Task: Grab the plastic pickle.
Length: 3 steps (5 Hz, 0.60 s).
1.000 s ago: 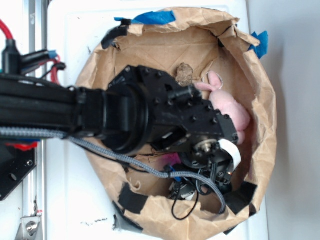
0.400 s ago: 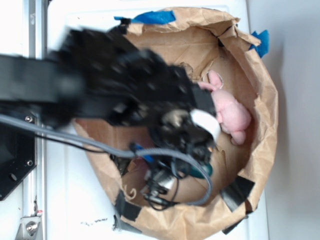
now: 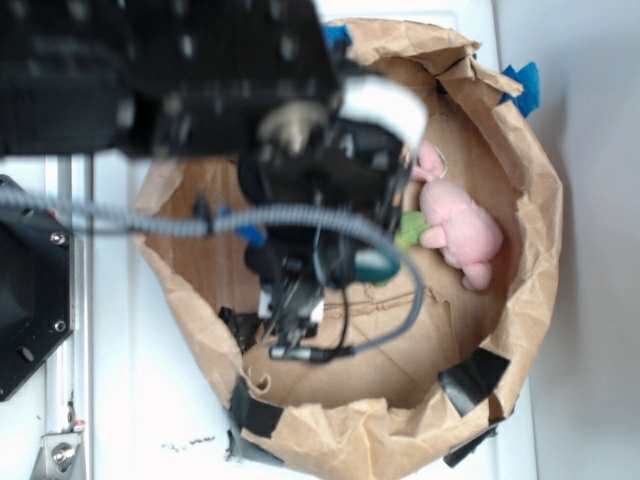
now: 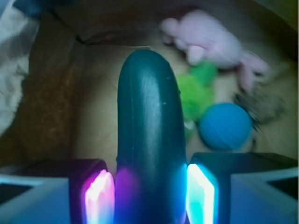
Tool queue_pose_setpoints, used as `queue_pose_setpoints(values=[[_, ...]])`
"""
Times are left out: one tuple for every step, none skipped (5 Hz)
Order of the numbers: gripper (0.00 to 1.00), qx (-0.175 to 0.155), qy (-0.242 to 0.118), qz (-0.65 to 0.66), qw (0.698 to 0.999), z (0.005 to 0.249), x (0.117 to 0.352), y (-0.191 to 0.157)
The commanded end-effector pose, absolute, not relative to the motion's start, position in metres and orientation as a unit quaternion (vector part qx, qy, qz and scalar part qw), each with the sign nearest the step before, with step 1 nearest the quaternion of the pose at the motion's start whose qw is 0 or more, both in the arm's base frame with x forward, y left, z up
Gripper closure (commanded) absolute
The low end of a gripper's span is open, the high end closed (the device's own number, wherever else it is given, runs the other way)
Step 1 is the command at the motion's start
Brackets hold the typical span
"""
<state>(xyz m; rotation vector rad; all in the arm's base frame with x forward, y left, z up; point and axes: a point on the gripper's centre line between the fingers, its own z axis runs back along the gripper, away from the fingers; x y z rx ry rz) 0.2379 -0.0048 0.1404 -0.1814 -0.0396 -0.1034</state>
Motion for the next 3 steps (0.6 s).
queue_pose_setpoints(values=[[1.0, -0.071, -0.042, -0.003, 0.997, 0.1718, 0.2387, -0.0036], [1.0, -0.066, -0.044, -0.002, 0.997, 0.1689, 0.2381, -0.0052], [1.0, -0.056, -0.048, -0.002, 0.997, 0.1658, 0.2367, -0.0055]])
